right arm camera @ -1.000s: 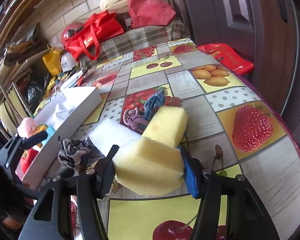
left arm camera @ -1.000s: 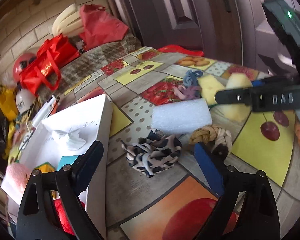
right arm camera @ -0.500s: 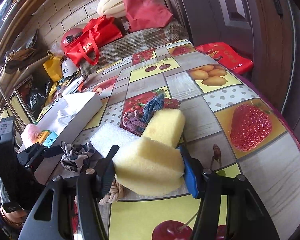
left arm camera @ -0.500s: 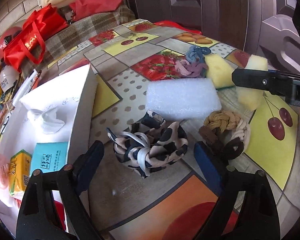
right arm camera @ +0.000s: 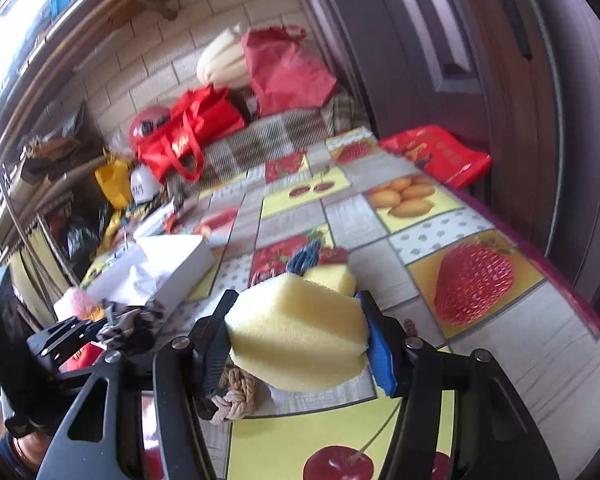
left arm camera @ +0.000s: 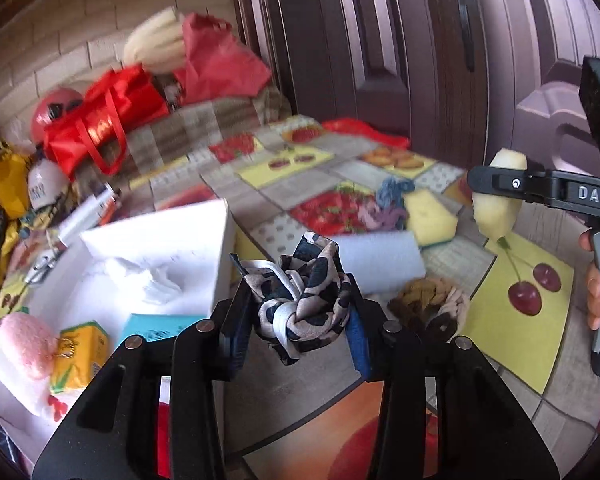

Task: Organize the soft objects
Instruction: 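Carry the patterned cloth with the left tool while the right tool carries the sponge over the box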

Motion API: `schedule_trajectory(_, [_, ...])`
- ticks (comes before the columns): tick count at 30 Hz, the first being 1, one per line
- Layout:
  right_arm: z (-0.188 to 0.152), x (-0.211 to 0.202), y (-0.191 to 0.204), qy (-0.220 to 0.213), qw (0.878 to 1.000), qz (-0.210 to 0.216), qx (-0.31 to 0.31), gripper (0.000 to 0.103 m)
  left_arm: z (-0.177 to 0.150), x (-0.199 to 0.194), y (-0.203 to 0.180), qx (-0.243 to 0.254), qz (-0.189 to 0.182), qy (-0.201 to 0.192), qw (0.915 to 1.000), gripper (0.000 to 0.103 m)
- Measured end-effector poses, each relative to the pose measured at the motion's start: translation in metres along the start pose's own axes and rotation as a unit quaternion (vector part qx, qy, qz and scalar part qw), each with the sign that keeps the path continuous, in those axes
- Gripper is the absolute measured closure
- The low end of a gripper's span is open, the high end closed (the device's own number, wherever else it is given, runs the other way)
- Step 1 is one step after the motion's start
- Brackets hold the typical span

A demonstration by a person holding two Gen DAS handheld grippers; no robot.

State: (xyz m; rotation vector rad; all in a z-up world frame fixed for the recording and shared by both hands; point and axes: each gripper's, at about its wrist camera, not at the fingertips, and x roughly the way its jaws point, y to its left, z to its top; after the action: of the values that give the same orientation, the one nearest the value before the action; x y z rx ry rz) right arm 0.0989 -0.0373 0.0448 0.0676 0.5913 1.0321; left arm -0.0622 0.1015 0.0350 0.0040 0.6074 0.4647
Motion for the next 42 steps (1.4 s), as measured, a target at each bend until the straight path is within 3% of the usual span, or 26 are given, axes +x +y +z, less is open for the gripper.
schedule_trajectory(5, [0.001,-0.012,-0.007,-0.035,0.999,-0.007,0.021,0.044,-0.003,-0.031,0.01,-0.02,0.01,-0.079,0.9967,0.062])
schedule_trajectory(10, [0.0,-0.029,-0.015,-0.083,0.995,-0.017,0.042,0.044,-0.007,-0.043,0.029,-0.06,0.022,-0.104,0.9924,0.062])
schedule_trajectory(14, [-0.001,-0.036,-0.018,-0.108,0.992,-0.027,0.059,0.044,-0.012,-0.051,0.033,-0.062,0.037,-0.112,0.991,0.062])
schedule_trajectory(22, [-0.002,-0.033,-0.004,-0.108,0.993,-0.02,0.038,0.044,-0.03,-0.069,0.06,-0.081,0.063,-0.117,0.9879,0.062])
schedule_trajectory(28, [-0.007,-0.03,0.019,-0.112,0.993,-0.012,0.019,0.044,-0.047,-0.08,0.106,-0.125,0.102,-0.114,0.9802,0.062])
schedule_trajectory(35, [-0.009,-0.02,0.044,-0.112,0.994,-0.003,-0.002,0.044,-0.066,-0.089,0.153,-0.174,0.157,-0.113,0.9656,0.062])
schedule_trajectory(42, [-0.011,-0.006,0.066,-0.101,0.995,0.011,-0.026,0.044,-0.071,-0.089,0.163,-0.189,0.165,-0.11,0.9617,0.062])
